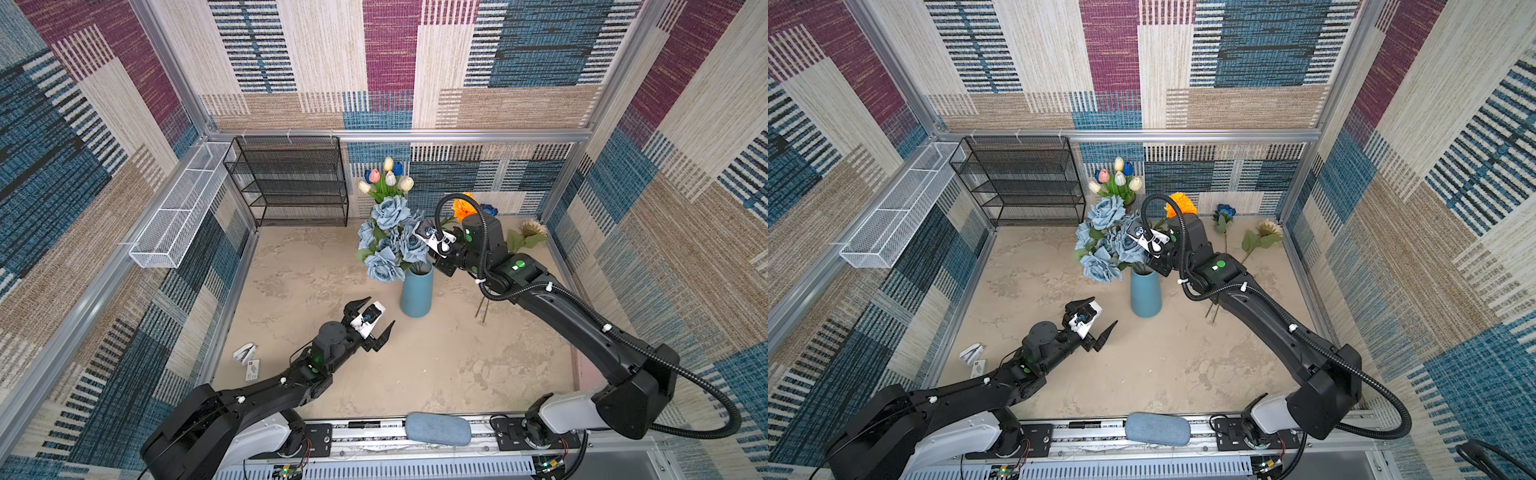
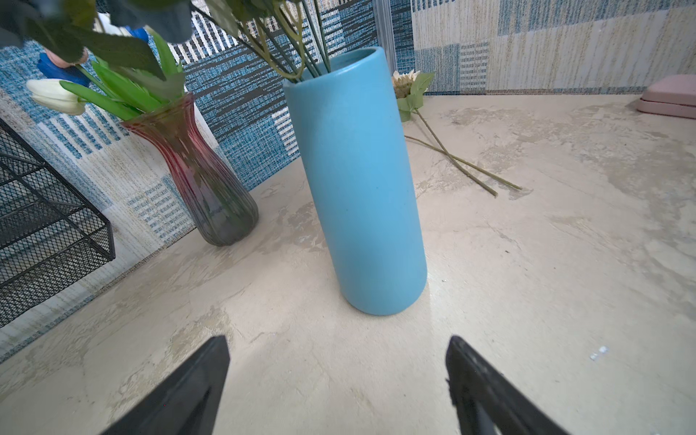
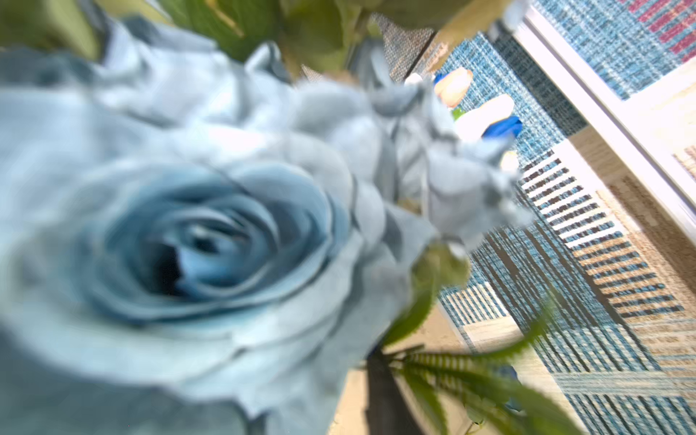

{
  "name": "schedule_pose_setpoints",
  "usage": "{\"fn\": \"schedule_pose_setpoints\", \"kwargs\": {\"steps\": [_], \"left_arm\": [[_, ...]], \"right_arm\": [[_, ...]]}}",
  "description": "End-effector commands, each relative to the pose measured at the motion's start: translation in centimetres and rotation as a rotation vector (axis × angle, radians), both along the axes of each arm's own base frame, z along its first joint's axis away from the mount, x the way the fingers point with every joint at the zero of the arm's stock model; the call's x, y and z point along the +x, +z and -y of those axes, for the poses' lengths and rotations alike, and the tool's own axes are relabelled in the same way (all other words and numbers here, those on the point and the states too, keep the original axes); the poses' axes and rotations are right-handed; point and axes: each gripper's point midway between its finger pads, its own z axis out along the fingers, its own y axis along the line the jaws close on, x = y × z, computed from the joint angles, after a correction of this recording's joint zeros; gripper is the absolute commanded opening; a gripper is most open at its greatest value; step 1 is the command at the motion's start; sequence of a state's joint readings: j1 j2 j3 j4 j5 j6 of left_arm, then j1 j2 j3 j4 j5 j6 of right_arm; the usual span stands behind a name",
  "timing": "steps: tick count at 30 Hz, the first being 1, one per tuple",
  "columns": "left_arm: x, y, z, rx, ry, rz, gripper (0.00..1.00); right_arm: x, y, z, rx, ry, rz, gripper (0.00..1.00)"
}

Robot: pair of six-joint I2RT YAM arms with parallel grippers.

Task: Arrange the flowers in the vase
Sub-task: 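Lower the orange flower stem into the light blue vase and open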

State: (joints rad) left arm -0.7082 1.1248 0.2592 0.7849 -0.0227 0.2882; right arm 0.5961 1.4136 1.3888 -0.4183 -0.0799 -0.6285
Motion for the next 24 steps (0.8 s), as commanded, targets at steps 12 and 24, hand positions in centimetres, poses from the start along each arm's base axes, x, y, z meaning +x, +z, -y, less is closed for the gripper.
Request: {"fn": "schedule_pose_setpoints", "kwargs": {"steps": [12, 24], "left_arm": [[0.1, 1.0, 0.1, -0.024, 0.002, 0.025, 0.93], [-0.1, 1.2, 0.4, -0.055, -0.016, 0.017, 0.92]], "right_arm": [[0.6, -0.7, 1.5, 0.076, -0.135, -0.021, 0.66], [-2.5, -2.6, 1.0, 0.183, -0.073, -0.132, 0.71]]}}
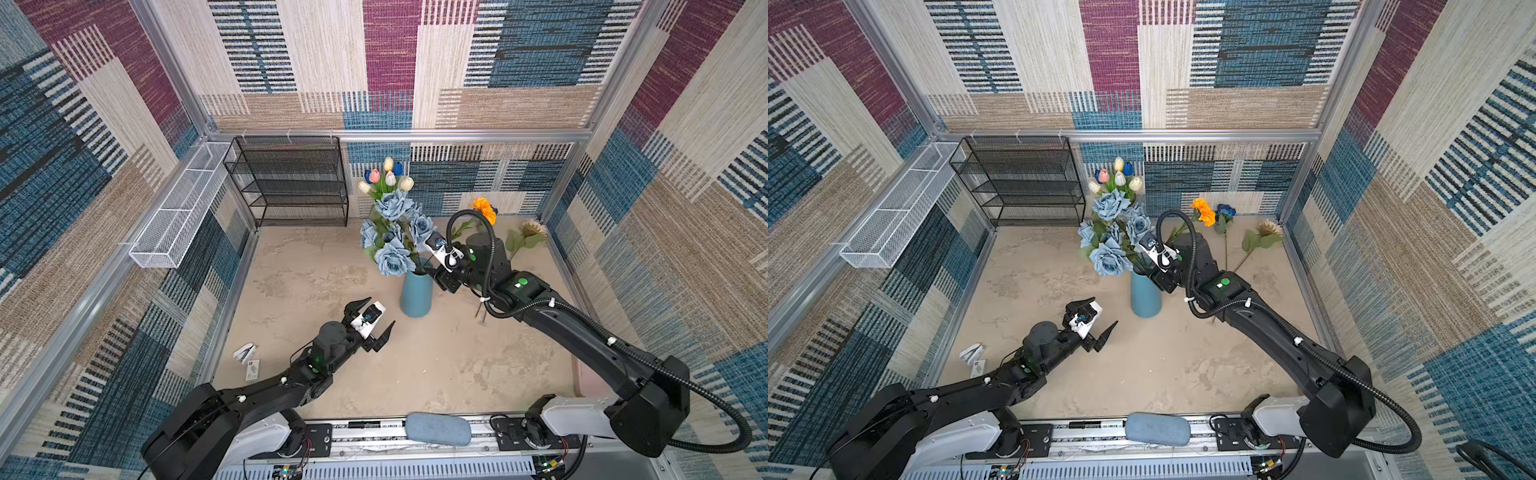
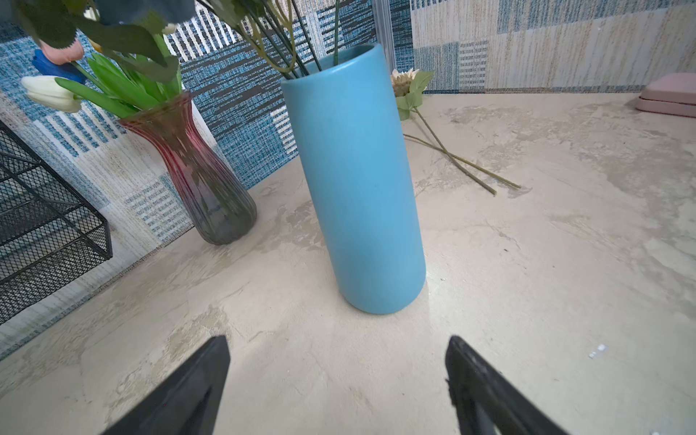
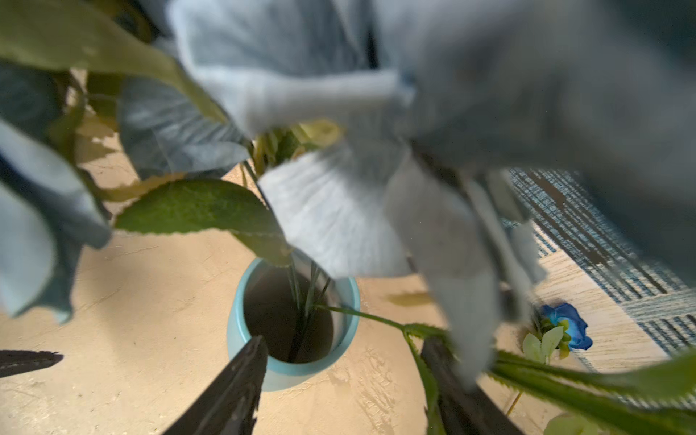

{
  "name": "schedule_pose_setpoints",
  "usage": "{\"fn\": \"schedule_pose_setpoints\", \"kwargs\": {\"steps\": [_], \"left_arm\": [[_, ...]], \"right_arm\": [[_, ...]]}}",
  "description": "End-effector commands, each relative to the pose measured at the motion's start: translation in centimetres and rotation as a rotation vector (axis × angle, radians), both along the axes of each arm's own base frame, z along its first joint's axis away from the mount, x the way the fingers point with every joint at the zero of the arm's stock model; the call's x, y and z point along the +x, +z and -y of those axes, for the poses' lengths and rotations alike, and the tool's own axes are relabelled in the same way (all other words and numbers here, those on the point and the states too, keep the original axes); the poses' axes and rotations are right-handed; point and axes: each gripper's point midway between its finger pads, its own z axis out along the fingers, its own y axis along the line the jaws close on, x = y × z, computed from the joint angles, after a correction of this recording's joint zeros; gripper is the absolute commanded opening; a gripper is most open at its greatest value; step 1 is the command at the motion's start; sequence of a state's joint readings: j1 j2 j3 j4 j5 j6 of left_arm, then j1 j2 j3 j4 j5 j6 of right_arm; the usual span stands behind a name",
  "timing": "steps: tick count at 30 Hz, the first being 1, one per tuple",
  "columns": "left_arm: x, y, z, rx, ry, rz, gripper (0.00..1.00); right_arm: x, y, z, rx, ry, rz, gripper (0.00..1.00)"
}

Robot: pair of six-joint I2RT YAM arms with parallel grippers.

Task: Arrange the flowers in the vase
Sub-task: 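Lower the orange flower stem into the light blue vase and open, then withdraw the open right gripper toward the loose stems near the corner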

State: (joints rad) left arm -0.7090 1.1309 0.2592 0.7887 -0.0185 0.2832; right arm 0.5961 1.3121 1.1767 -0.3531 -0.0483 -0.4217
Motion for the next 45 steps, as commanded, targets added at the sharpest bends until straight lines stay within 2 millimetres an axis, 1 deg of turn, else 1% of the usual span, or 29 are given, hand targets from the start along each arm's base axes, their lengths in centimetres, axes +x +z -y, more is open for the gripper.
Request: {"fn": "schedule_pose_setpoints", "kwargs": {"steps": [1, 5, 7, 9, 12, 16, 18, 20, 23, 27, 28, 29, 31, 33, 35, 36, 39, 41, 43, 45], "left_arm": [[-0.1, 1.2, 0.3, -0.052, -0.012, 0.021, 0.93], [0.1, 1.2, 0.2, -0.049, -0.001, 0.025, 0.92], [0.1, 1.2, 0.1, -0.049, 0.002, 0.028, 0.92], [0.1, 1.3, 0.0, -0.053, 0.006, 0.029, 0.92], [0.1, 1.5, -0.2, -0.07, 0.013, 0.036, 0.92], [-0.2, 1.8, -0.3, -0.092, 0.011, 0.058, 0.92], [-0.2, 1.8, -0.3, -0.095, 0.007, 0.054, 0.92], [-0.2, 1.8, -0.2, -0.089, 0.004, 0.053, 0.92], [-0.2, 1.8, -0.3, -0.079, 0.005, 0.061, 0.91], [-0.5, 2.0, -0.2, -0.084, -0.01, 0.065, 0.91], [-0.6, 2.1, -0.2, -0.084, -0.011, 0.064, 0.91], [-0.6, 2.2, -0.2, -0.086, -0.01, 0.065, 0.91], [-0.6, 2.2, -0.3, -0.085, -0.007, 0.065, 0.91], [-0.5, 2.2, -0.4, -0.082, -0.002, 0.069, 0.92], [-0.6, 2.5, -0.4, -0.09, -0.006, 0.075, 0.91], [-0.8, 2.7, -0.3, -0.096, -0.013, 0.075, 0.91], [-1.1, 3.0, -0.5, -0.1, -0.02, 0.076, 0.91], [-1.0, 2.9, -0.7, -0.095, -0.005, 0.089, 0.91], [-0.8, 2.6, -0.9, -0.087, 0.011, 0.091, 0.91], [-0.6, 2.5, -0.8, -0.084, 0.011, 0.1, 0.91]], "right_arm": [[-0.9, 1.9, -1.0, 0.085, 0.052, 0.022, 0.72], [-2.2, 2.7, -0.8, 0.119, 0.076, 0.006, 0.75], [-3.1, 2.7, -0.8, 0.146, 0.091, -0.015, 0.77], [-3.8, 2.3, -0.6, 0.17, 0.087, -0.046, 0.78], [-4.6, 1.2, -0.1, 0.19, 0.067, -0.098, 0.79], [-5.5, -0.2, 1.0, 0.22, 0.015, -0.132, 0.8], [-5.9, -0.7, 1.7, 0.242, -0.017, -0.136, 0.8], [-6.6, -1.1, 1.8, 0.258, -0.01, -0.154, 0.8], [-7.0, -2.1, 2.1, 0.25, -0.028, -0.202, 0.8], [-6.7, -4.0, 3.2, 0.271, -0.136, -0.264, 0.78], [-7.0, -4.3, 3.4, 0.287, -0.146, -0.28, 0.78], [-7.4, -4.6, 3.5, 0.308, -0.151, -0.293, 0.77], [-7.7, -4.7, 4.3, 0.364, -0.196, -0.283, 0.75], [-7.8, -4.8, 6.1, 0.413, -0.293, -0.253, 0.73], [-8.1, -4.6, 7.4, 0.452, -0.345, -0.222, 0.72], [-8.0, -4.6, 8.6, 0.47, -0.409, -0.204, 0.7], [-7.7, -5.5, 11.5, 0.494, -0.569, -0.165, 0.69], [-7.3, -6.1, 14.1, 0.492, -0.717, -0.137, 0.66], [-6.7, -6.0, 15.9, 0.49, -0.795, -0.116, 0.61], [-5.7, -6.4, 18.7, 0.499, -0.884, -0.118, 0.59]]}}
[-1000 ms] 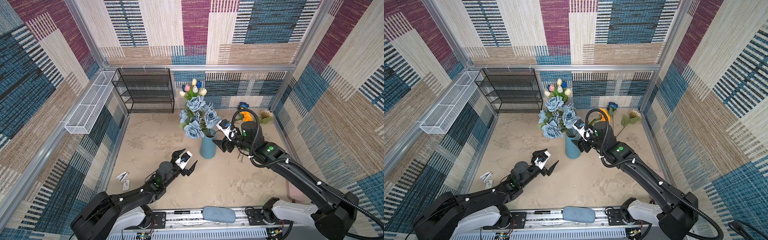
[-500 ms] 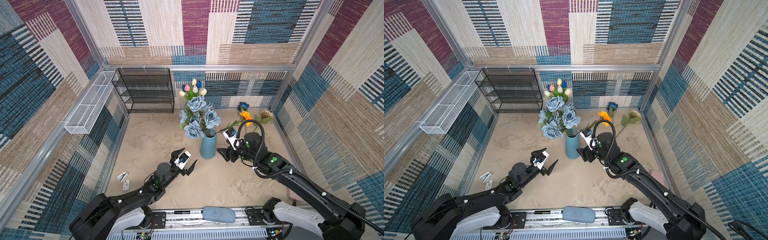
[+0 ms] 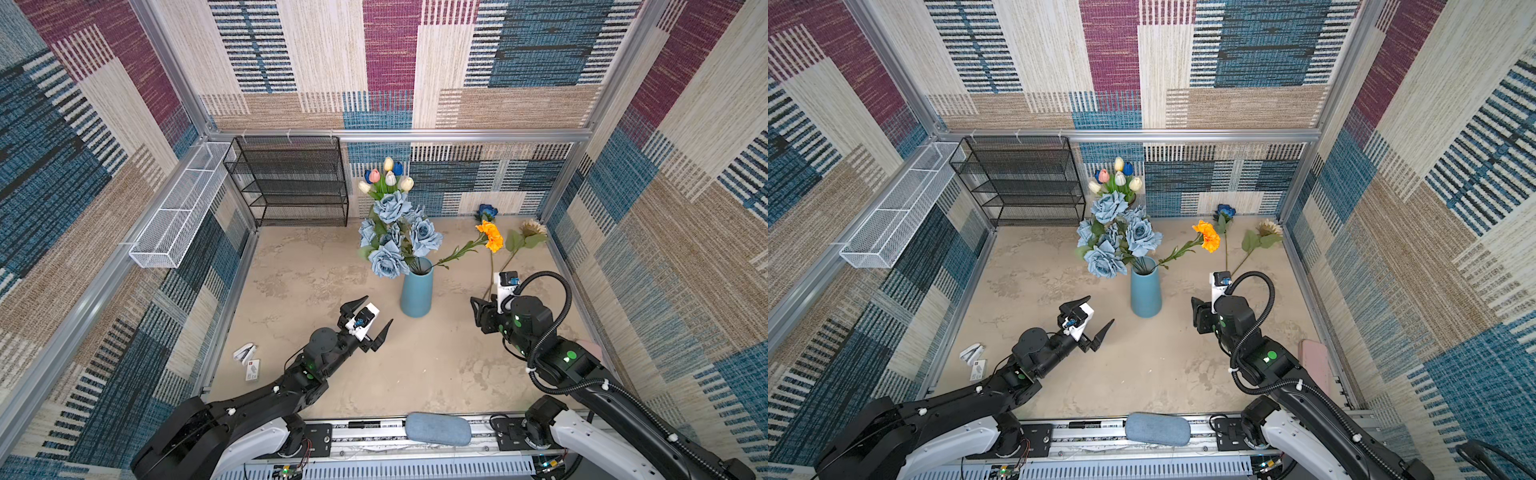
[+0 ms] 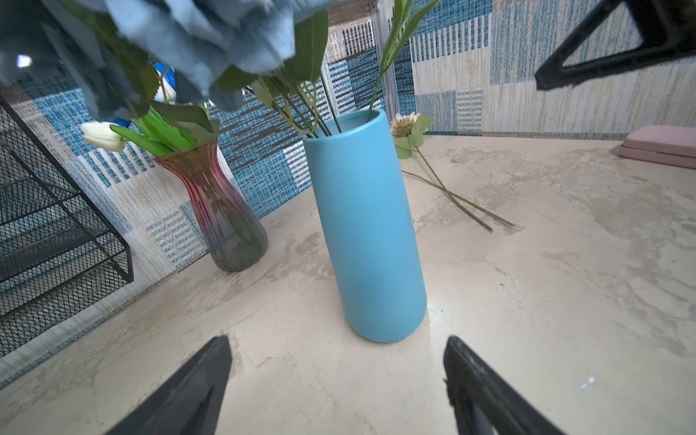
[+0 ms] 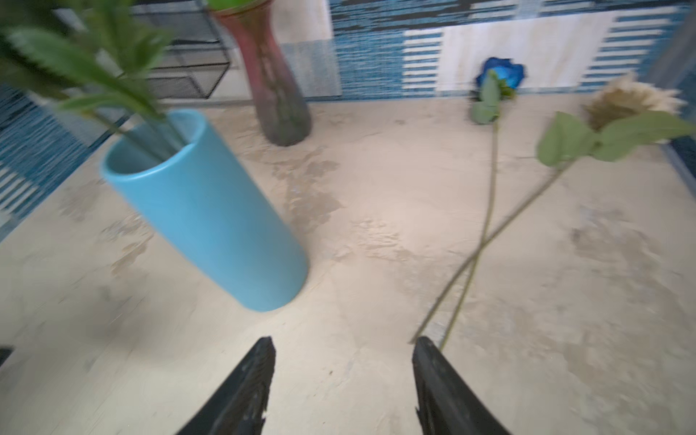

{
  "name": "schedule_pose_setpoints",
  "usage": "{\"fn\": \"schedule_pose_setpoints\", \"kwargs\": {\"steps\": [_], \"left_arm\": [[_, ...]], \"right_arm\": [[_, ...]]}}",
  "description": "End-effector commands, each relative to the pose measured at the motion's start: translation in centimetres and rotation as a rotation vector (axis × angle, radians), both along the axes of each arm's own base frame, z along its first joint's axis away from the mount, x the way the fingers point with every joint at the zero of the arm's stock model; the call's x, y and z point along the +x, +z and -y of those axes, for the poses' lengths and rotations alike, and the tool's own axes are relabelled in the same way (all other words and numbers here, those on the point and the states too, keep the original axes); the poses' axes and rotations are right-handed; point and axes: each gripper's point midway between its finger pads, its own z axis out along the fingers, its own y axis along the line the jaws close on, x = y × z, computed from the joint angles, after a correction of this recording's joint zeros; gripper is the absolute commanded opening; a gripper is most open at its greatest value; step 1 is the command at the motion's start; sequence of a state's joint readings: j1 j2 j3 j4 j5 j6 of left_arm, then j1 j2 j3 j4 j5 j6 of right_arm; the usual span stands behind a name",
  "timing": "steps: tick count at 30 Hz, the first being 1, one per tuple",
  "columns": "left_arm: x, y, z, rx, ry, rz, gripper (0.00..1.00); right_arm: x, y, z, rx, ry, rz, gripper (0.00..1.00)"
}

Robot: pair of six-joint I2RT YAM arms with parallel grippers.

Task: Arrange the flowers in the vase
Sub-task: 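Withdraw the open right gripper toward the loose stems near the corner, then lower the right gripper onto the cream sunflower stem and close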

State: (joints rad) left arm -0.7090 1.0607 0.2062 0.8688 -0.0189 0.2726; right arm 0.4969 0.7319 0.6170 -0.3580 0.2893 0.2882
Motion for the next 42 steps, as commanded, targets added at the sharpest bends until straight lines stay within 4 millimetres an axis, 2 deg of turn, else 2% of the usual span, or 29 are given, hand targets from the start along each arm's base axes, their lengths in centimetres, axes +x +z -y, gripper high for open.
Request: {"fn": "schedule_pose_setpoints", "kwargs": {"steps": [1, 4, 7, 9, 11, 14, 19, 24, 27, 32, 35, 42], "left_arm": [[0.2, 0.7, 0.0, -0.019, 0.006, 0.032, 0.91], [-0.3, 1.1, 0.2, -0.02, -0.018, 0.021, 0.91], [-0.4, 1.2, -0.3, -0.009, -0.002, 0.016, 0.91], [-0.3, 1.2, -0.5, -0.004, 0.006, 0.033, 0.91], [-0.3, 1.2, -0.5, -0.001, 0.008, 0.038, 0.91], [-0.3, 1.1, -0.3, 0.005, 0.001, 0.028, 0.91], [-0.1, 0.8, -0.2, 0.015, 0.004, 0.023, 0.91], [0.1, 0.4, 0.1, 0.022, -0.002, 0.003, 0.92], [0.4, -0.1, 0.4, 0.032, -0.006, -0.005, 0.91], [0.5, -0.3, 0.5, 0.033, -0.007, -0.011, 0.91], [0.6, -0.4, 0.5, 0.036, -0.003, -0.01, 0.91], [0.6, -0.4, 0.5, 0.038, 0.0, -0.008, 0.91]], "right_arm": [[1.8, -0.4, 5.0, 0.034, -0.193, -0.015, 0.59], [3.9, -2.7, 9.3, 0.123, -0.242, -0.095, 0.59], [6.6, -4.8, 11.2, 0.17, -0.287, -0.194, 0.58], [9.0, -5.6, 11.6, 0.174, -0.299, -0.243, 0.57], [11.5, -6.4, 12.4, 0.17, -0.322, -0.279, 0.48], [14.4, -7.2, 13.4, 0.174, -0.34, -0.297, 0.46], [17.7, -9.8, 14.4, 0.166, -0.325, -0.359, 0.51], [20.5, -11.1, 13.7, 0.206, -0.277, -0.356, 0.49], [21.9, -11.6, 13.4, 0.233, -0.259, -0.367, 0.49], [23.4, -12.5, 14.7, 0.191, -0.31, -0.39, 0.49], [23.4, -13.3, 14.7, 0.197, -0.32, -0.415, 0.54], [23.5, -14.7, 15.9, 0.162, -0.375, -0.443, 0.56]]}}
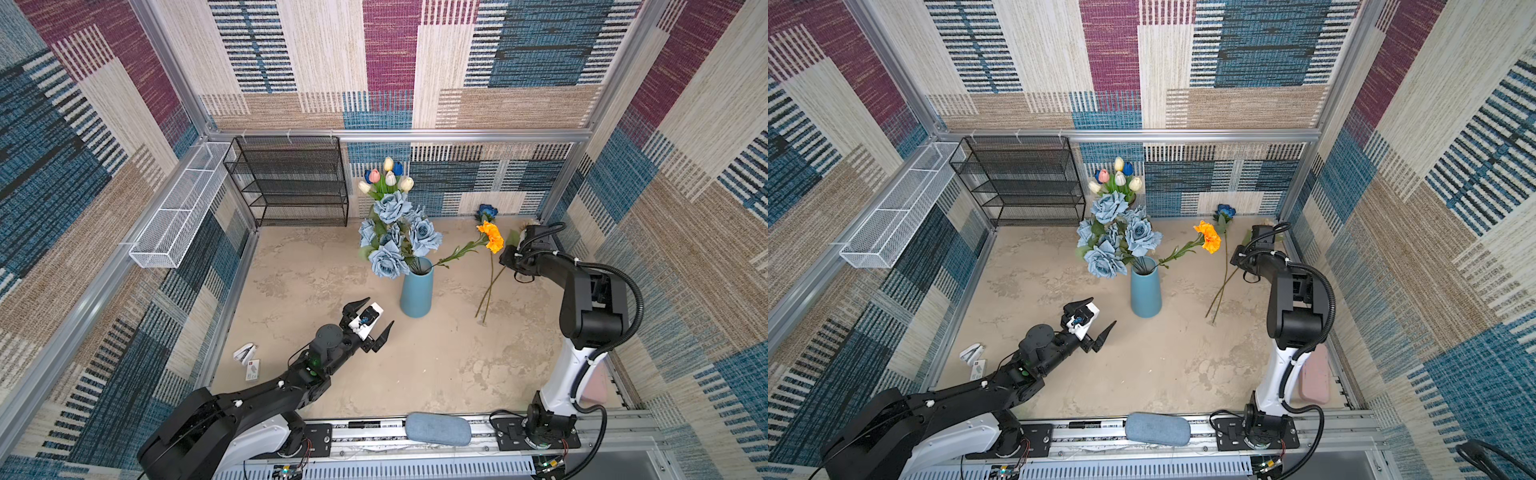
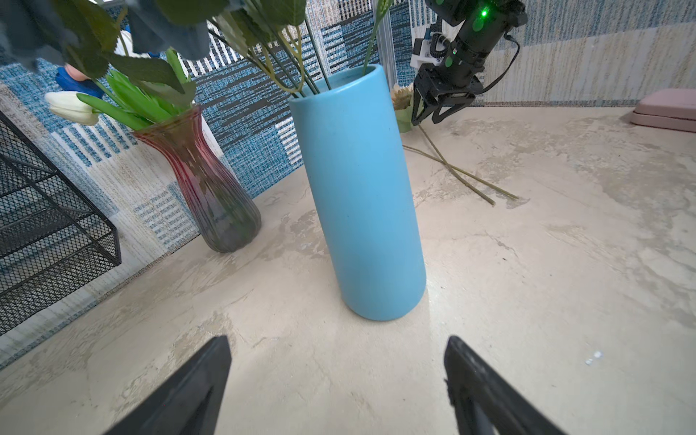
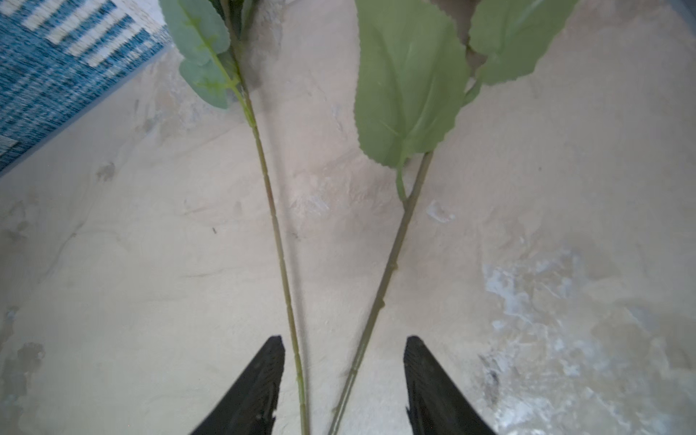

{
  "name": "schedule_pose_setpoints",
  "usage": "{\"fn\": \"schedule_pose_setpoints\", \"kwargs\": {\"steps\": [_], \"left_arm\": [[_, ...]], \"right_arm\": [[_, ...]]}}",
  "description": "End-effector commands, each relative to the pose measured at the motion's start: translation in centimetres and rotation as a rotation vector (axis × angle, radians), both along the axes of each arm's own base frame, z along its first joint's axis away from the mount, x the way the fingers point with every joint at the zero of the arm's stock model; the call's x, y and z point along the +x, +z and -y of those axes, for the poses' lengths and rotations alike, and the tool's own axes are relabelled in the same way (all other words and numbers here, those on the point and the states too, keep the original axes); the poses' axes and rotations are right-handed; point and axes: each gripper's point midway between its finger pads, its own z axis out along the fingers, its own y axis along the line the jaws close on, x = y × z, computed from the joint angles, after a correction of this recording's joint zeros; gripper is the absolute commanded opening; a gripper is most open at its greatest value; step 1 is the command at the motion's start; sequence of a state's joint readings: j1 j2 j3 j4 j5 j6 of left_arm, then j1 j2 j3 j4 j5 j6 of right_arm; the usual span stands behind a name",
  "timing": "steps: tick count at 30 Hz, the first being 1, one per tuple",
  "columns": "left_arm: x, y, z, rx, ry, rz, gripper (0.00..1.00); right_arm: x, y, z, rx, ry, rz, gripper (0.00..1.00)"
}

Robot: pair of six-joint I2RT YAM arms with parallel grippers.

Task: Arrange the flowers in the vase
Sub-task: 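Lower the right gripper onto the cream sunflower stem and close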

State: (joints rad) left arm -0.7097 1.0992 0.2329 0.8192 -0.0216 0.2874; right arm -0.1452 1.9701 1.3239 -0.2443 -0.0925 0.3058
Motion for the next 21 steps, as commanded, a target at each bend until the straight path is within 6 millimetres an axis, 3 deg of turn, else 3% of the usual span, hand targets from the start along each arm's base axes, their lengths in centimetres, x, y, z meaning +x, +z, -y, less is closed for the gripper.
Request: {"fn": "schedule_pose_setpoints", "kwargs": {"steps": [1, 12, 21], "left_arm": [[0.1, 0.8, 0.1, -0.011, 0.0, 0.029, 0.91], [0.0, 1.0, 0.0, -0.013, -0.002, 0.029, 0.91], [0.1, 0.9, 0.0, -0.009, 0.004, 0.029, 0.91]], "right_arm": [[0.5, -0.4, 0.8, -0.026, -0.03, -0.012, 0.56], [2.2, -1.8, 1.1, -0.035, -0.024, -0.024, 0.46], [2.1, -3.4, 1.4, -0.053, -0.024, -0.057, 0.37]]}}
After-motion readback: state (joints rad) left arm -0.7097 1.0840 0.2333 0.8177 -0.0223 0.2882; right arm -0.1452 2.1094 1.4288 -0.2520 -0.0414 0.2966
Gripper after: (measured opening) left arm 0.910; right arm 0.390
